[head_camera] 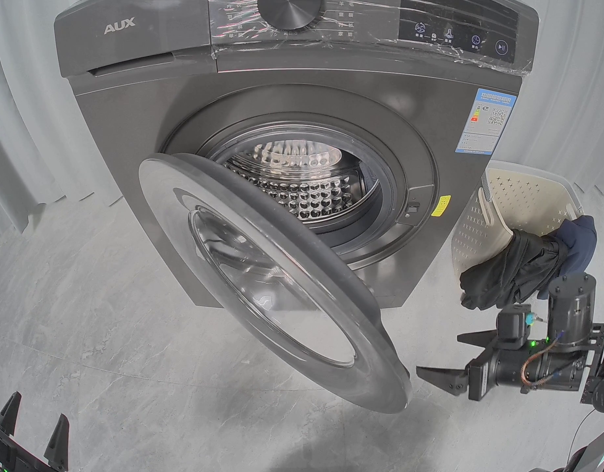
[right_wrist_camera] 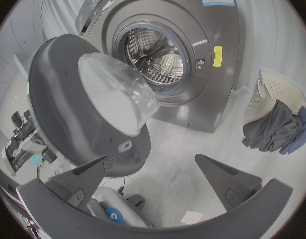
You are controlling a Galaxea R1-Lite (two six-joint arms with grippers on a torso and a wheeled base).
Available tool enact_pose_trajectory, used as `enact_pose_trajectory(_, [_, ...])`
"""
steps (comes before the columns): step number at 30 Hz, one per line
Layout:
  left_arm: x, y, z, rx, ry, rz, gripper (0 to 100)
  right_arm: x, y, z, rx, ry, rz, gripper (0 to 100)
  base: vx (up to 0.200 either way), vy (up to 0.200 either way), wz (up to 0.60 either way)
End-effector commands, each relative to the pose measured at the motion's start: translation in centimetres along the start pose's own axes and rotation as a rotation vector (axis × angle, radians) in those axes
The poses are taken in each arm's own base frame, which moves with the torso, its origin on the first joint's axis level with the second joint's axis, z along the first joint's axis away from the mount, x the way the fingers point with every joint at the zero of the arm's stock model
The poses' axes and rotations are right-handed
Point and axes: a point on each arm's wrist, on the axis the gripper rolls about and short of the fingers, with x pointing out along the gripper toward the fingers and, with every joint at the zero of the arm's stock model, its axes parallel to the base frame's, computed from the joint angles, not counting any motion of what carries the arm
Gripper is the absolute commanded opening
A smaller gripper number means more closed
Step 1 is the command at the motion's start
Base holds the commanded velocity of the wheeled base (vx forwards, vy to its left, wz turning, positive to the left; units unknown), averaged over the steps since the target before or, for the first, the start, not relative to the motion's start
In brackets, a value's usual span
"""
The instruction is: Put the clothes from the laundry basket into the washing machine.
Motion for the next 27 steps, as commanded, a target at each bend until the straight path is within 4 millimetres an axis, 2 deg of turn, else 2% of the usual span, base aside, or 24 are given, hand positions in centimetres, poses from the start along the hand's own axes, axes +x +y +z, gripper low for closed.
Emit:
enact_pose_trajectory(1, [0.0,0.0,-0.5,0.000,-0.001,0.000,100,3.1,-0.4,1.6,0.007,0.006,-0.018,100,0.000,0.000,0.00])
enact_pose_trajectory(4, [0.0,0.0,-0.5,0.000,0.001,0.000,100,3.4,0.2,1.6,-0.004,0.013,0.005,100,0.000,0.000,0.00])
enact_pose_trajectory(15, [0.0,0.0,-0.5,-0.002,0.001,0.000,100,2.9,4.5,0.8,-0.038,0.037,0.164,100,0.000,0.000,0.00])
enact_pose_trajectory(18, [0.0,0.0,-0.5,0.000,0.001,0.000,100,3.1,4.2,1.1,-0.021,0.028,0.149,100,0.000,0.000,0.00])
enact_pose_trajectory(19, [0.0,0.0,-0.5,0.000,0.001,0.000,100,3.5,3.8,2.0,-0.008,-0.002,0.118,100,0.000,0.000,0.00])
enact_pose_trajectory(22, [0.0,0.0,-0.5,0.000,0.001,0.000,100,5.1,2.1,3.0,0.024,-0.022,0.030,100,0.000,0.000,0.00])
enact_pose_trajectory(27, [0.0,0.0,-0.5,0.000,0.001,0.000,100,7.9,0.4,4.8,0.055,-0.057,-0.033,100,-0.200,0.000,0.00])
